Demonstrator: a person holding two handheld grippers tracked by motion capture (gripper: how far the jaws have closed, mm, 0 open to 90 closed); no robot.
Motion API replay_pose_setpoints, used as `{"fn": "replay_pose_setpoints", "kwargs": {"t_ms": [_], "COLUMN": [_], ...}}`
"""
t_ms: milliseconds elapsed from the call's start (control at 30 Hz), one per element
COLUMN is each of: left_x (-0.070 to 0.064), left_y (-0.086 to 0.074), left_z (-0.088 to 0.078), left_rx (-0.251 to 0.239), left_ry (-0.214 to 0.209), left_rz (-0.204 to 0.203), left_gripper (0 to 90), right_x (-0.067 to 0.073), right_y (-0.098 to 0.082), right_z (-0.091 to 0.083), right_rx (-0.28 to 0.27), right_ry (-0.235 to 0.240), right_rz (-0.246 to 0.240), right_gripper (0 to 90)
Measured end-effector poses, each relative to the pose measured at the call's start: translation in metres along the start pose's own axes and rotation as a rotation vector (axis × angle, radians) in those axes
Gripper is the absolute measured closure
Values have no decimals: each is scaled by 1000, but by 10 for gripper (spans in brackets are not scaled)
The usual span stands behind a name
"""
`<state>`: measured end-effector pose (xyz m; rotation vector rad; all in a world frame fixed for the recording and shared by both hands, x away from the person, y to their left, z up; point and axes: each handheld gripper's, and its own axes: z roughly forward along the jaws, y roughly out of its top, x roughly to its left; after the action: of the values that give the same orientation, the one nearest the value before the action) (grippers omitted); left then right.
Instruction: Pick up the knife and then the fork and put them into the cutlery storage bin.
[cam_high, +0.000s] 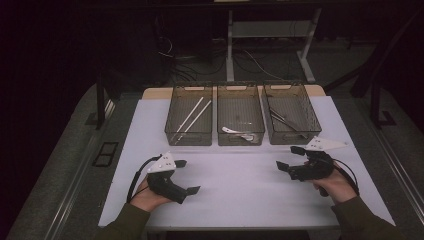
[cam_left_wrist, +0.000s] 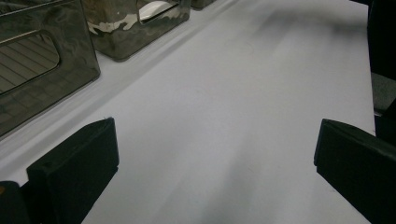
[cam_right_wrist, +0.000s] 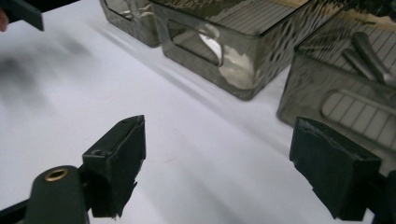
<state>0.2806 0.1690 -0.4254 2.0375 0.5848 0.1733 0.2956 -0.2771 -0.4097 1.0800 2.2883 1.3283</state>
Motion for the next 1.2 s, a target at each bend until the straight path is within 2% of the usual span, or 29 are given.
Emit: {"fn": "replay_pose_setpoints", "kwargs": {"t_ms": [267,633,900,1200], "left_x": [0,0,0,1], "left_y": [0,0,0,0], "left_z": [0,-1,0,-1], "left_rx": [1,-1,0,-3], "left_ry": [1,4,5,6], "left_rz": [1,-2,0,1], "left_gripper": [0,0,0,0], "right_x": [8,4,10,9], "right_y": [-20,-39,-46,-48], "right_z": [-6,-18,-19,-19], "right_rx": [-13,-49,-16,-12], "right_ry": [26,10,0,-5], "right_rz": [12,50,14,15], "right_gripper": [183,182,162,162]}}
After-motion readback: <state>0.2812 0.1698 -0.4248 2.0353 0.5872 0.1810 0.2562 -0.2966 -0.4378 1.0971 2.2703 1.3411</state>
